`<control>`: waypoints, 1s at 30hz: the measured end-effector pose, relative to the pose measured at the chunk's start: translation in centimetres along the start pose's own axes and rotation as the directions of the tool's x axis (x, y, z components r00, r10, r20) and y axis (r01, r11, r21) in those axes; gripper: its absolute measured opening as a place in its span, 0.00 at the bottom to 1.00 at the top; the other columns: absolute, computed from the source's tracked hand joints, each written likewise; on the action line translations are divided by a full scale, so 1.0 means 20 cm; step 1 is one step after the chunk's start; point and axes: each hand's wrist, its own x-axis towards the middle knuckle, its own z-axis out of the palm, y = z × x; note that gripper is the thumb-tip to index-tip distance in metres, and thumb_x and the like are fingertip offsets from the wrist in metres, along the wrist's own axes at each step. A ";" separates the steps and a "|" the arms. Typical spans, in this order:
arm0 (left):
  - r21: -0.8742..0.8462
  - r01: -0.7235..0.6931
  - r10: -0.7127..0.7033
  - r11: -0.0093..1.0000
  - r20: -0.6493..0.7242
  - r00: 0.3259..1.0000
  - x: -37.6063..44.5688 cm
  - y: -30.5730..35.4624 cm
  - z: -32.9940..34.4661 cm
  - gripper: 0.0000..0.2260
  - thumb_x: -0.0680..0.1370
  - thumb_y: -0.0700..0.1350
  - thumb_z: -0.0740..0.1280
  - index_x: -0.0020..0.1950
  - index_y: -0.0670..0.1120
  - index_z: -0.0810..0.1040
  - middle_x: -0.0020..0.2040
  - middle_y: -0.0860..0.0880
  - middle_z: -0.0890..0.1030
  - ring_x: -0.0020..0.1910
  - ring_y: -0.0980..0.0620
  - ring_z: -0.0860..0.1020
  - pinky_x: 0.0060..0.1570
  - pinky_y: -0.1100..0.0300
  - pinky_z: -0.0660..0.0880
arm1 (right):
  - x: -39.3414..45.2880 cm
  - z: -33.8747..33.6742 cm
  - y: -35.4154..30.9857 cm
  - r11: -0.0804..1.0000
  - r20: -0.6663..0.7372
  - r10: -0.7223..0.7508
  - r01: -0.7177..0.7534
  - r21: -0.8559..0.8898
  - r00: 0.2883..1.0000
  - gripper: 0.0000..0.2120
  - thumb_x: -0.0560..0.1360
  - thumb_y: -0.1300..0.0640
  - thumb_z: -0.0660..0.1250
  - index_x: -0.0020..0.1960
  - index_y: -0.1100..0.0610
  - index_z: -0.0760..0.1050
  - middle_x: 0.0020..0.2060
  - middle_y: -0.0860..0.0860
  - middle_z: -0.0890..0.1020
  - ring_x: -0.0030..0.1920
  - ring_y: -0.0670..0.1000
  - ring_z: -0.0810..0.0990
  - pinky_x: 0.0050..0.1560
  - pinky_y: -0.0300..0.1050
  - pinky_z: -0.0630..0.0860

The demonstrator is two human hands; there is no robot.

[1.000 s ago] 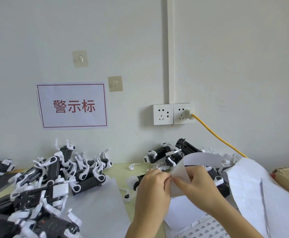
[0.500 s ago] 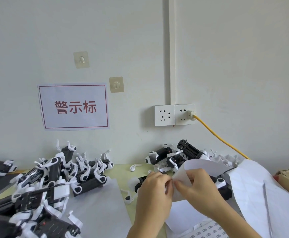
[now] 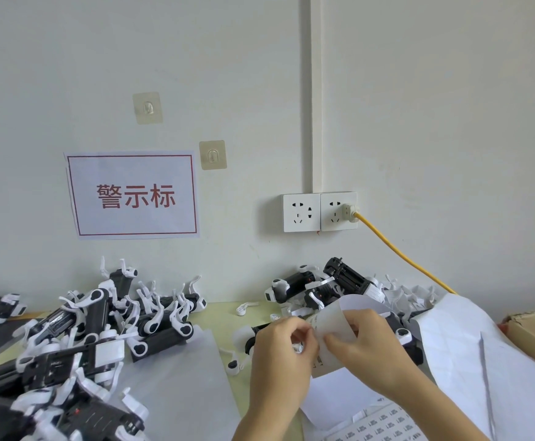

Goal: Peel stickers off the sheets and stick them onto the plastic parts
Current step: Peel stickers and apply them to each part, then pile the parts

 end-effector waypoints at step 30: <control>-0.459 0.354 -0.469 0.815 -0.163 0.868 0.05 -0.01 -0.02 0.08 0.74 0.34 0.70 0.37 0.44 0.84 0.33 0.47 0.85 0.37 0.46 0.85 0.40 0.52 0.80 | -0.04 0.14 -0.08 0.962 0.143 -0.270 0.272 0.002 0.952 0.23 0.71 0.67 0.58 0.53 0.44 0.81 0.31 0.45 0.79 0.32 0.46 0.73 0.32 0.33 0.67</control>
